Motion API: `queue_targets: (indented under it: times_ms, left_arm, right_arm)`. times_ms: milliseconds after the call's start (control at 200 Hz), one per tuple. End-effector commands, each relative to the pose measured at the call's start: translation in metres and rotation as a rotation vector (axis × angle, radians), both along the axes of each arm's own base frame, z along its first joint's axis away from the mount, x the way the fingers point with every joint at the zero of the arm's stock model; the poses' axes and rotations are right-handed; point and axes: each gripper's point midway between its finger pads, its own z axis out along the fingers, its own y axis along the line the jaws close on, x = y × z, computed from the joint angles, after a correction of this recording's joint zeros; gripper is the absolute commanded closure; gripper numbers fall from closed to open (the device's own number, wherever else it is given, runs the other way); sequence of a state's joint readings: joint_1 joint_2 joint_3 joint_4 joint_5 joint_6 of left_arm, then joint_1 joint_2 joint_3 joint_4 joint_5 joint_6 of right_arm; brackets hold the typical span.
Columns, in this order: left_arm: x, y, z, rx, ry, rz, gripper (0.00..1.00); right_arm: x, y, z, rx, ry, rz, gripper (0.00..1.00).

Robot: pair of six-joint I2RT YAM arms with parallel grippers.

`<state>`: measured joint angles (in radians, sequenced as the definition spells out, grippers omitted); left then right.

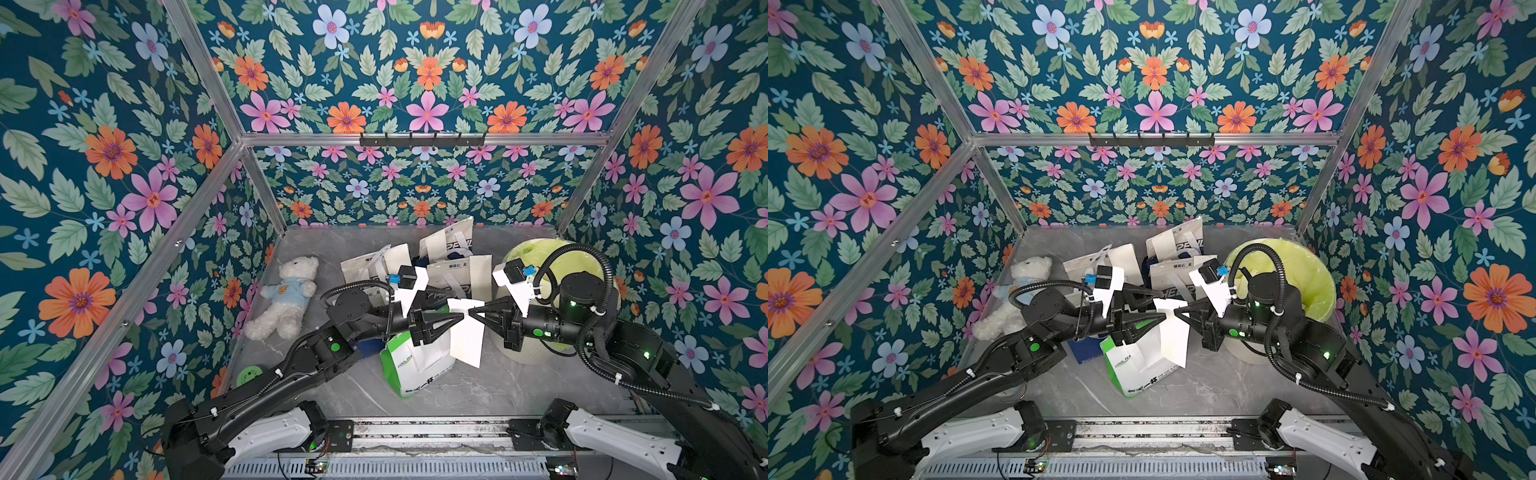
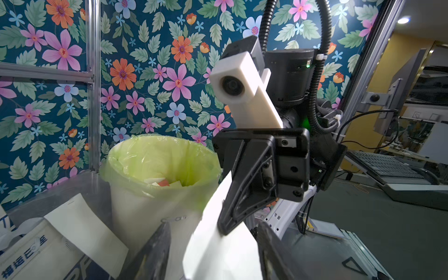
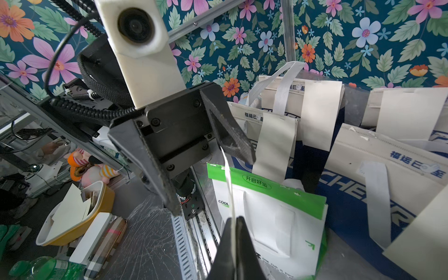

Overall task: Shred takeout receipts and throw away
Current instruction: Shred the takeout receipt.

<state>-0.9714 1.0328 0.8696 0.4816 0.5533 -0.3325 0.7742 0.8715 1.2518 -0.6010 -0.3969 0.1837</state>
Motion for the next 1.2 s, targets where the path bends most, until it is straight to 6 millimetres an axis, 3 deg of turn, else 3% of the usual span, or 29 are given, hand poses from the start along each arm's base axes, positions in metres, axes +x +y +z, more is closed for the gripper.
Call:
queue_targets:
  times_ms: [0, 95, 235, 375, 580, 630, 745, 820, 1010, 1195]
  left_arm:
    - [-0.006, 0.002, 0.022, -0.096, -0.005, -0.042, 0.46]
    - [-0.006, -0.003, 0.018, -0.082, 0.010, -0.064, 0.59]
    - [-0.003, -0.001, 0.014, -0.095, 0.033, -0.042, 0.92]
    - [-0.004, -0.003, 0.003, -0.076, 0.056, -0.062, 1.00]
    - [-0.002, -0.004, 0.001, -0.072, 0.068, -0.051, 1.00]
    - [-0.002, -0.003, 0.001, -0.068, 0.063, -0.048, 1.00]
    - [-0.001, -0.006, -0.003, -0.039, 0.061, -0.044, 1.00]
    - [-0.001, -0.006, -0.005, -0.026, 0.062, -0.043, 1.00]
    - [-0.001, -0.004, -0.006, -0.016, 0.056, -0.032, 1.00]
    - [0.001, -0.003, -0.005, -0.018, 0.048, -0.017, 1.00]
  right_arm:
    - [-0.001, 0.004, 0.011, 0.044, -0.023, 0.015, 1.00]
    - [-0.001, 0.003, 0.011, 0.044, -0.022, 0.014, 1.00]
    - [0.001, 0.002, 0.009, 0.036, -0.022, 0.002, 1.00]
    - [0.001, 0.004, 0.007, 0.045, -0.012, 0.008, 1.00]
    - [0.002, 0.009, 0.004, 0.043, 0.008, 0.020, 1.00]
    - [0.002, 0.010, 0.005, 0.041, 0.018, 0.024, 0.79]
    - [0.001, 0.013, 0.004, 0.024, 0.041, 0.038, 0.66]
    - [0.002, 0.013, 0.007, 0.026, 0.033, 0.039, 0.65]
    - [0.003, 0.008, 0.015, 0.027, 0.000, 0.019, 0.79]
    - [0.000, 0.004, 0.018, 0.026, -0.014, 0.014, 0.84]
